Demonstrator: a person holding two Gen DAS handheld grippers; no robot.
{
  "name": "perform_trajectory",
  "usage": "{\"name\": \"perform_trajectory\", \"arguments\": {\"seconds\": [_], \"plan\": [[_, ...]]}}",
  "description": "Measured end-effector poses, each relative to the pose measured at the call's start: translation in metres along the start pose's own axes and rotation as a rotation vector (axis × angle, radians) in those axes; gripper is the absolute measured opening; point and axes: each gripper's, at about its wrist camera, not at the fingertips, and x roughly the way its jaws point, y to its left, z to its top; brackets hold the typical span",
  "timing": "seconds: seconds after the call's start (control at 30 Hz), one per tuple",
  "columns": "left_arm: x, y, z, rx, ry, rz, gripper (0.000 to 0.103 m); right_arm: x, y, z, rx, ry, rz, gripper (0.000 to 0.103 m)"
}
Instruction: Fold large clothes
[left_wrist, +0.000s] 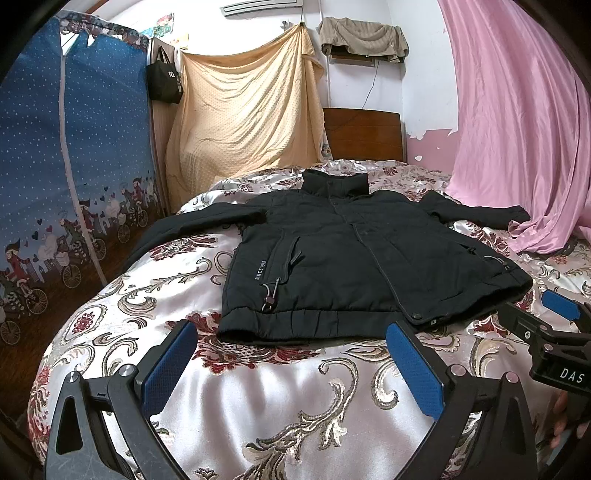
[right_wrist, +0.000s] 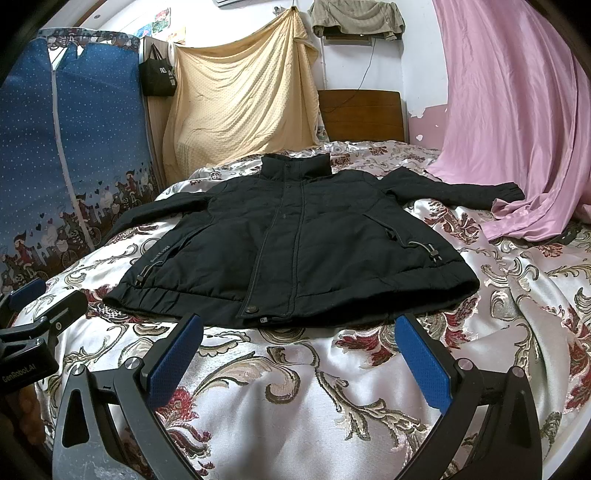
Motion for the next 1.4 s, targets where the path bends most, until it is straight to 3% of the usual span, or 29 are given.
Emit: {"name": "perform_trajectory", "arguments": {"seconds": [1.0,1.2,1.4], "plan": [[0.0,0.0,0.0,-0.007,0.008,-0.001,0.103,0.003,0.001,-0.002,0.002,0.009,-0.002,0.102],[0.011,-0.004,0.003,-0.009,0.089,-0.007,0.103,-0.001,-0.004,0.004,0.011,-0.002,-0.007,0.102],[0.033,-0.012,0.032,0.029,0.204,-0.058,0.103,0.002,-0.017,0.035,-0.017,0.023,0.001,0.102]]}}
